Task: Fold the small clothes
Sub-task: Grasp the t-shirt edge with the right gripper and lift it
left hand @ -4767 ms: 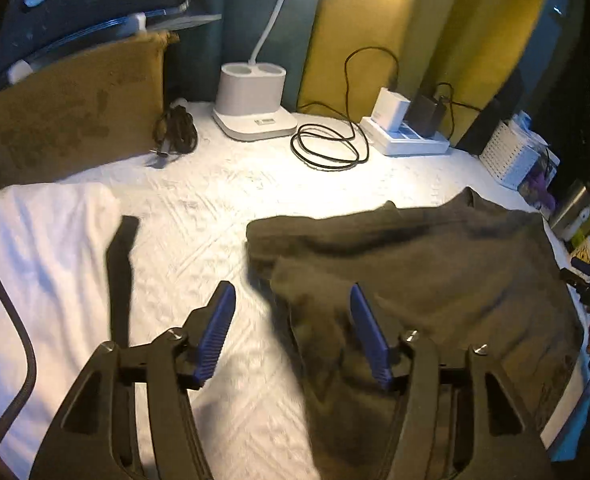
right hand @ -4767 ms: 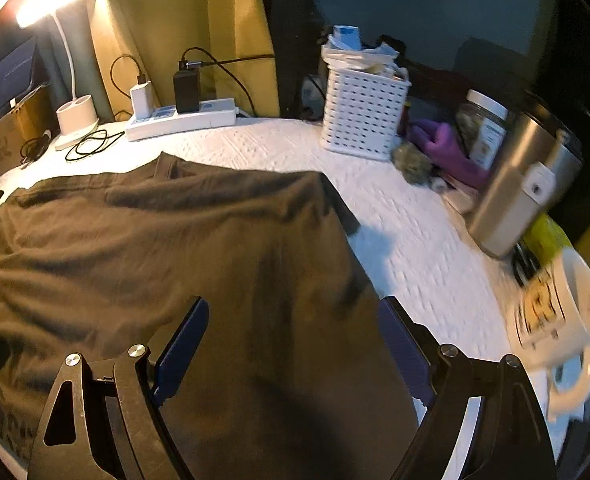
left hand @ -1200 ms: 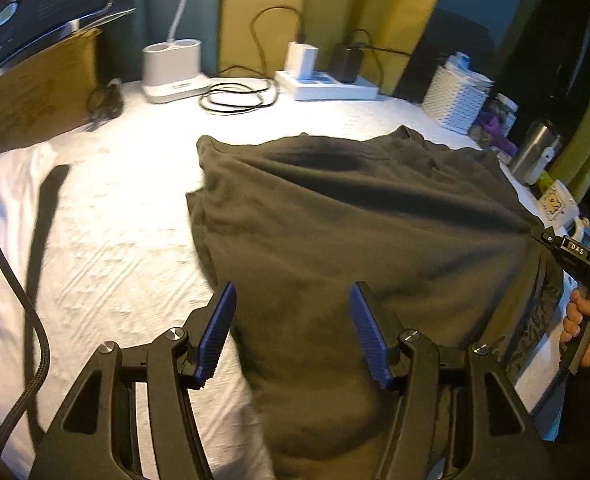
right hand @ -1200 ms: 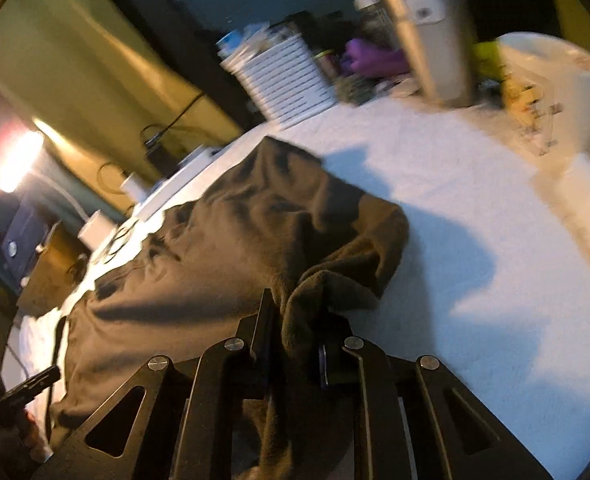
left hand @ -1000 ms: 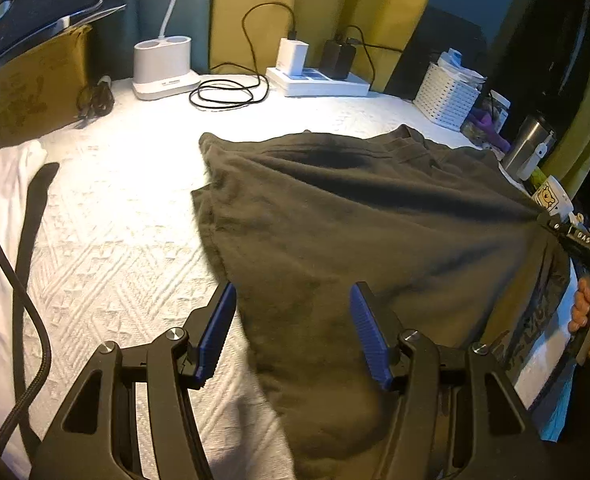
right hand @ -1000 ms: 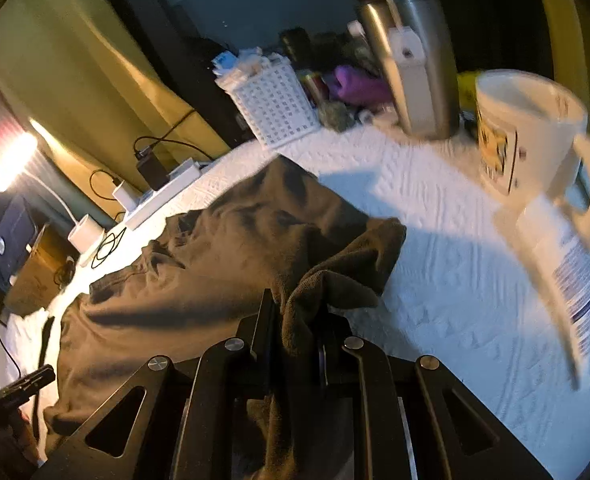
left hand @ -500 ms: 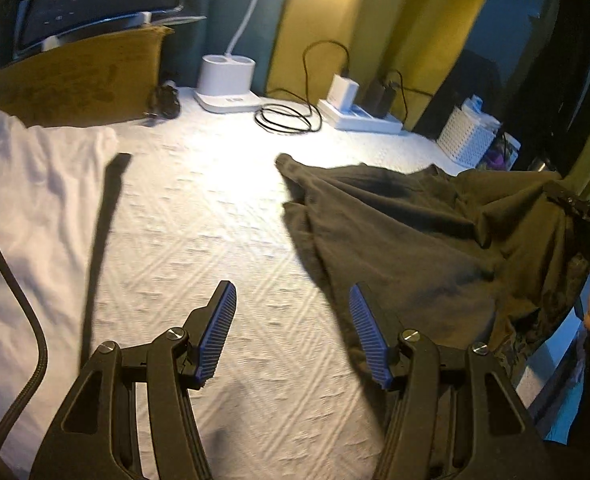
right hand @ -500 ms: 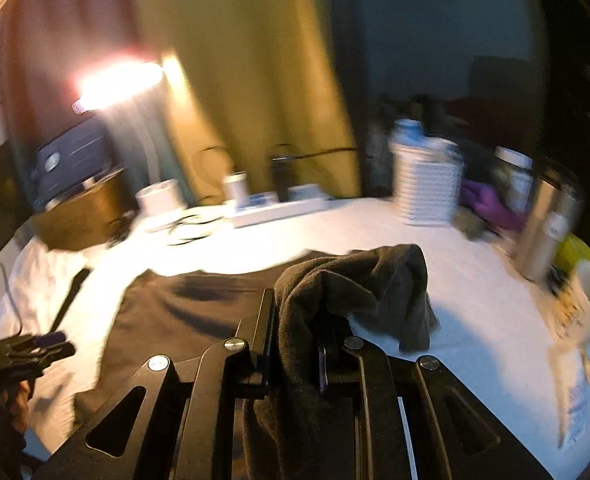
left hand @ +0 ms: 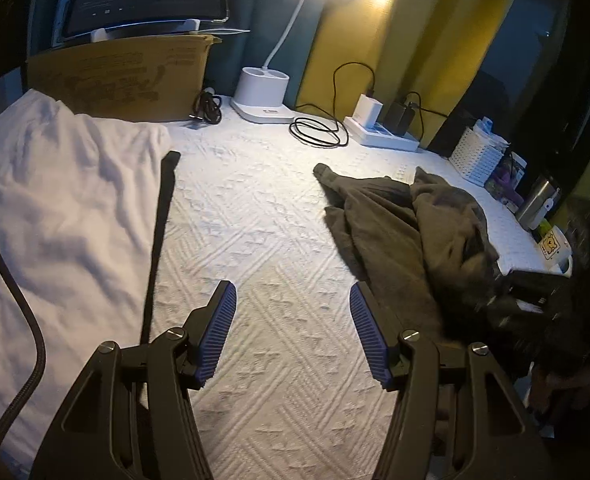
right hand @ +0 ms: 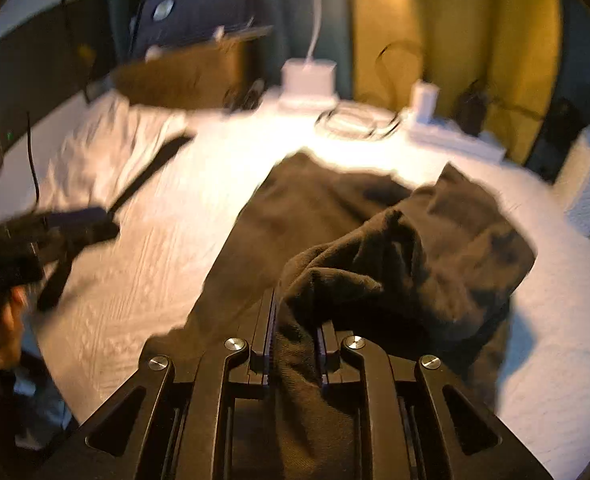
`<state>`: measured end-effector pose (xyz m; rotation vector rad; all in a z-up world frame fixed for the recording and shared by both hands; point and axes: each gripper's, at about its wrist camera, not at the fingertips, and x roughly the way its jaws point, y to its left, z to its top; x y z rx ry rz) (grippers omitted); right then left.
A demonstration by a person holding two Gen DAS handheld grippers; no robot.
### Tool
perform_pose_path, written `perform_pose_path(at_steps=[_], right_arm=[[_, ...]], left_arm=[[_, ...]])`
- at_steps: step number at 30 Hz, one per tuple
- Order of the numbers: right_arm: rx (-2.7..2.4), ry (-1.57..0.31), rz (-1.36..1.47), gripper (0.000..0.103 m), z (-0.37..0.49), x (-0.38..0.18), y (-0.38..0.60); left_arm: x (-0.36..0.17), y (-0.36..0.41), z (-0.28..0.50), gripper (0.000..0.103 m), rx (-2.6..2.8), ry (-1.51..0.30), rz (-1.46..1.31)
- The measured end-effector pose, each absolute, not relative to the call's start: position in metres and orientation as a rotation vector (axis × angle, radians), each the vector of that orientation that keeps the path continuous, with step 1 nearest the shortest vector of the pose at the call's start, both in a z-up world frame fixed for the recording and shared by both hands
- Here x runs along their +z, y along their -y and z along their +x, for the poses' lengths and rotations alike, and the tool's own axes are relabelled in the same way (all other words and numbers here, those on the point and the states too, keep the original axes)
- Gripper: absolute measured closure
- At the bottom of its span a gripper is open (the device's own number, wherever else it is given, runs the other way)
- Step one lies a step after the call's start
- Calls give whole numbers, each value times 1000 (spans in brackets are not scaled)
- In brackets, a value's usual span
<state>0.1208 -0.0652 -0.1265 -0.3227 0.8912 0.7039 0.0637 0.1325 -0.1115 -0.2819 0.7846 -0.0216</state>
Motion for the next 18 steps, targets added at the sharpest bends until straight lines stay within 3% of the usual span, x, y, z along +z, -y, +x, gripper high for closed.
perform_pose_path(at_steps=[2, 4, 5, 18], right_arm=[[737, -911, -349, 77, 112, -134, 57], [786, -902, -331, 25, 102, -132, 56], [820, -896, -319, 19, 96, -131, 55], [720, -800, -153, 19, 96, -78, 154]], left_arm=[[-111, -133, 63, 44, -19, -784, -278], [-108, -132, 62, 44, -19, -781, -270], [-106, -130, 61, 44, -20, -777, -264], [-73, -67, 92, 44, -115, -757, -117]])
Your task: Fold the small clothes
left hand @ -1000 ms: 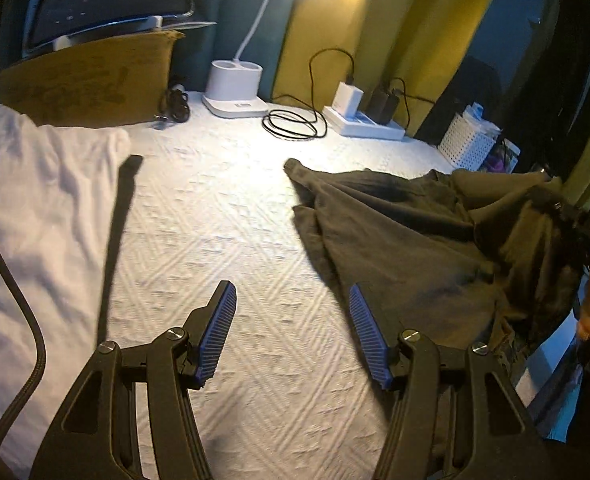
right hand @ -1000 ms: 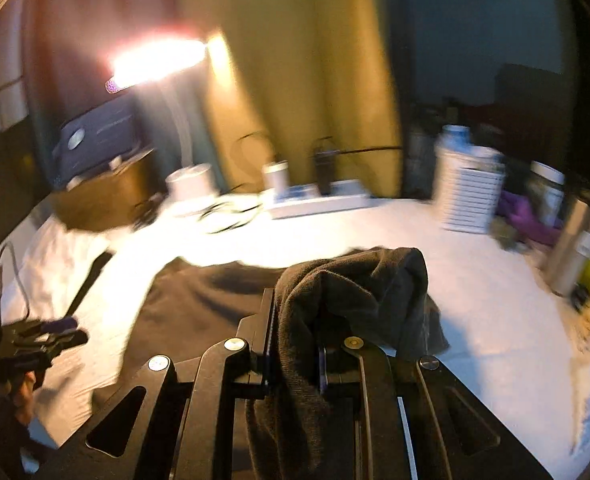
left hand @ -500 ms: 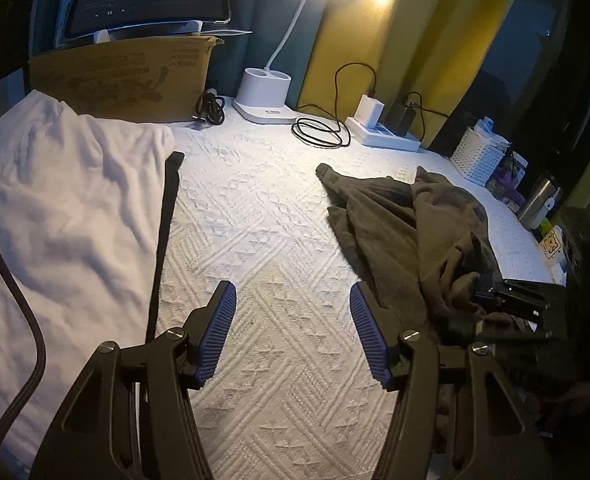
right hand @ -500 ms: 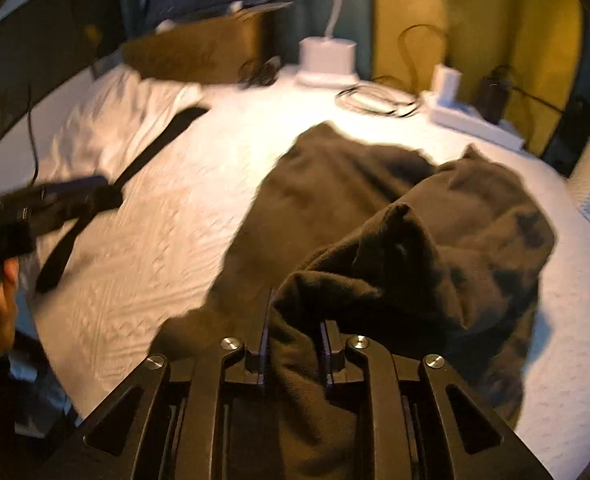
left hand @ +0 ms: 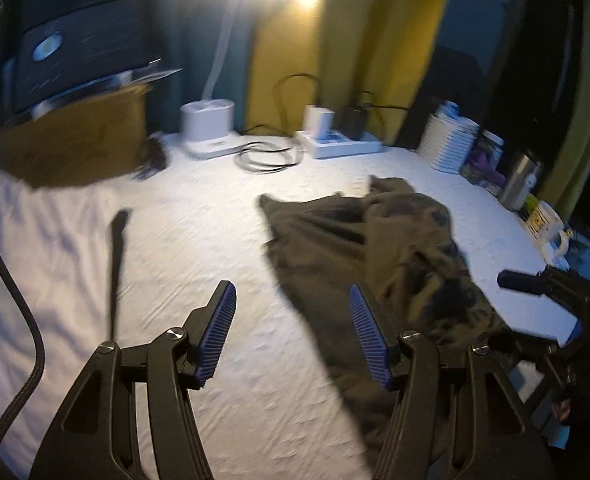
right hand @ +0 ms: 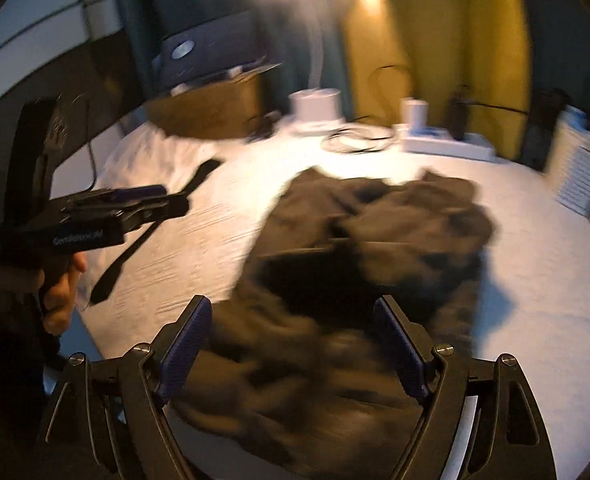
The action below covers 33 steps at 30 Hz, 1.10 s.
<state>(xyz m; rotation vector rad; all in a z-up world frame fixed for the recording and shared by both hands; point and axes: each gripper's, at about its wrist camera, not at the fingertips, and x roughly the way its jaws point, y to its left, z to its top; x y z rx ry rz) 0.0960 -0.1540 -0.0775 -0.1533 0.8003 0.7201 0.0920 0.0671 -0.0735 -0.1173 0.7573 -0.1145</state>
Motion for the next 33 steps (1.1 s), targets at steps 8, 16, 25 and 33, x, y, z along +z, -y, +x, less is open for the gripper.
perform_pose_path(at_steps=[8, 16, 25, 33], right_arm=[[533, -826, -44, 19, 140, -96, 236], [441, -821, 22, 19, 185, -112, 293], [429, -846, 96, 19, 214, -135, 327], [462, -871, 89, 19, 223, -144, 316]], left_arm=[[-59, 19, 134, 44, -251, -783, 82], [-75, 91, 178, 44, -335, -879, 248], [-123, 130, 202, 44, -321, -1022, 410], [-106, 94, 197, 99, -258, -931, 338]])
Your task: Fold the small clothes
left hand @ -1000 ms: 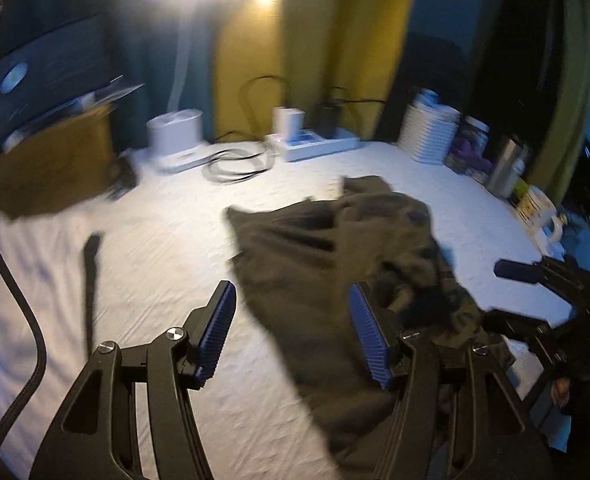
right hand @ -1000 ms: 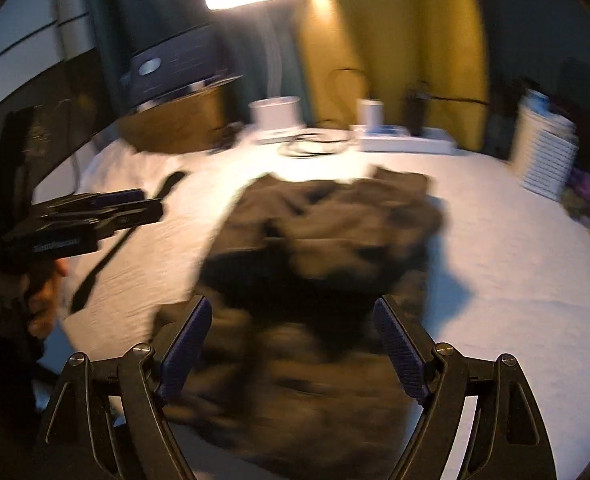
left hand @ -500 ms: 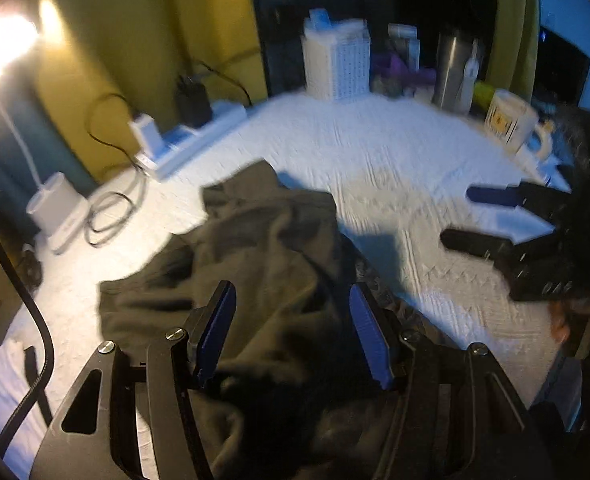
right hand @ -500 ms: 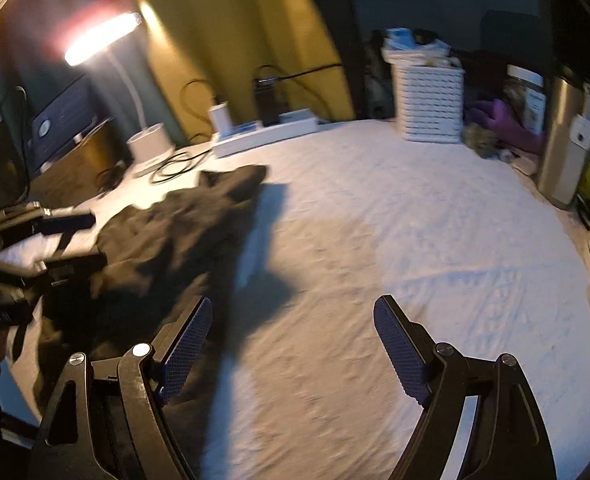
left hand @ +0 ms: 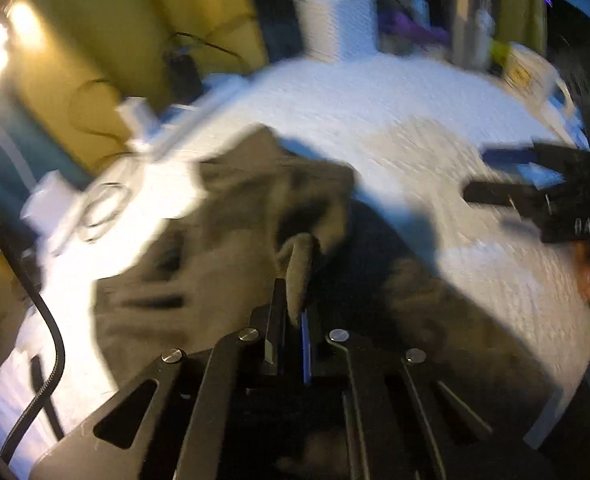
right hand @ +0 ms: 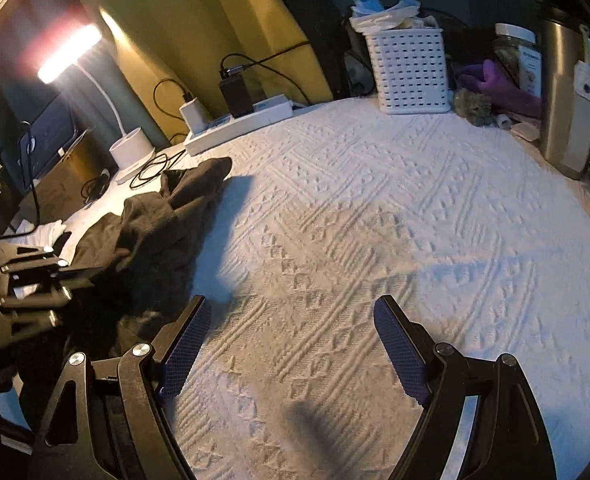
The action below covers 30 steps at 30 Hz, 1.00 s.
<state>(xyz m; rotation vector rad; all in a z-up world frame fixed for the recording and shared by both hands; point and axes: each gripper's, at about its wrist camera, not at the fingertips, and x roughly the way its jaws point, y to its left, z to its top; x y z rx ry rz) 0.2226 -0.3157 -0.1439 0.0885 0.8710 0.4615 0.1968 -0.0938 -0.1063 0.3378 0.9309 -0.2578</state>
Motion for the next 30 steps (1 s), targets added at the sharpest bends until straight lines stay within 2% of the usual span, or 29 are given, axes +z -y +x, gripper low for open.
perform_pose_path(at_steps=[7, 16, 19, 21, 23, 30], right_arm=[[491, -881, 40, 19, 231, -139, 284], [532, -866, -43, 19, 246, -124, 229], [534, -865, -59, 19, 249, -121, 219], [530, -866, -66, 19, 250, -120, 216], [526, -868, -68, 19, 251, -121, 215], [521, -893, -60, 19, 239, -130, 221]], left_arm=[[-82, 5, 199, 99, -89, -869, 163], [-113, -73, 207, 95, -5, -970, -104], [-103, -67, 202, 85, -19, -929, -97], [-89, -66, 200, 60, -34, -886, -104], [-78, -66, 200, 48, -27, -840, -113], [-80, -50, 181, 47, -134, -902, -128]])
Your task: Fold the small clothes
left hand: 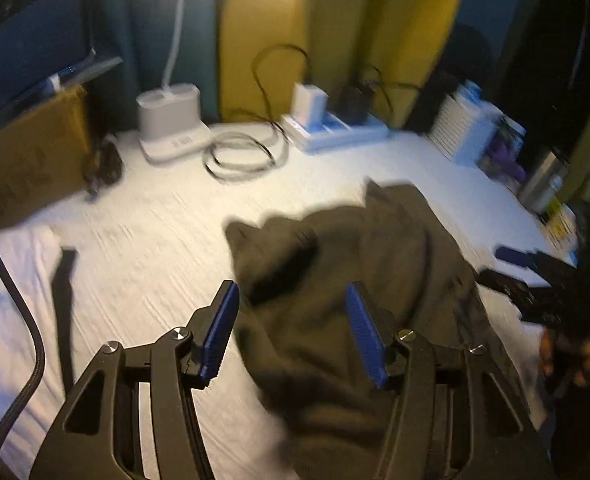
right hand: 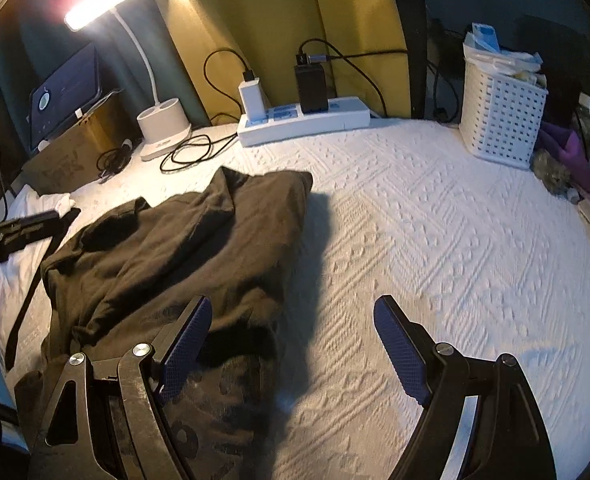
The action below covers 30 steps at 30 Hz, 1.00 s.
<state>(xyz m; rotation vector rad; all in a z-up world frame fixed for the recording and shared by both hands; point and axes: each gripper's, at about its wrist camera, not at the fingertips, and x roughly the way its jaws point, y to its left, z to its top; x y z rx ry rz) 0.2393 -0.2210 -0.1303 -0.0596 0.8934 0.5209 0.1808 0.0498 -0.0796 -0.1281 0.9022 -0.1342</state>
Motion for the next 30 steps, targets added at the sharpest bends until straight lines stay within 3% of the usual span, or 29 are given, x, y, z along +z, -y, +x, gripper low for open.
perform_pose_path(at_steps=[9, 19, 23, 25, 26, 30], right_arm=[[538, -930, -59, 19, 201, -143, 229], [515, -908, -59, 19, 155, -134, 245], [494, -902, -45, 19, 146, -133, 252], [492, -900, -50, 19, 143, -134, 253], [493, -897, -55, 19, 141, -135, 253], [497, -901, -79, 19, 135, -141, 249]], left_arm=[[-110, -26, 110, 47, -217, -1021, -168], [-86, -7, 82, 47, -323, -910, -168], [-103, 7, 91, 47, -385, -942, -126], [-121, 11, 95, 57, -383, -997, -119], [-126, 13, 93, 76, -392, -1011, -122], [-116, 16, 65, 90, -365, -986, -73]])
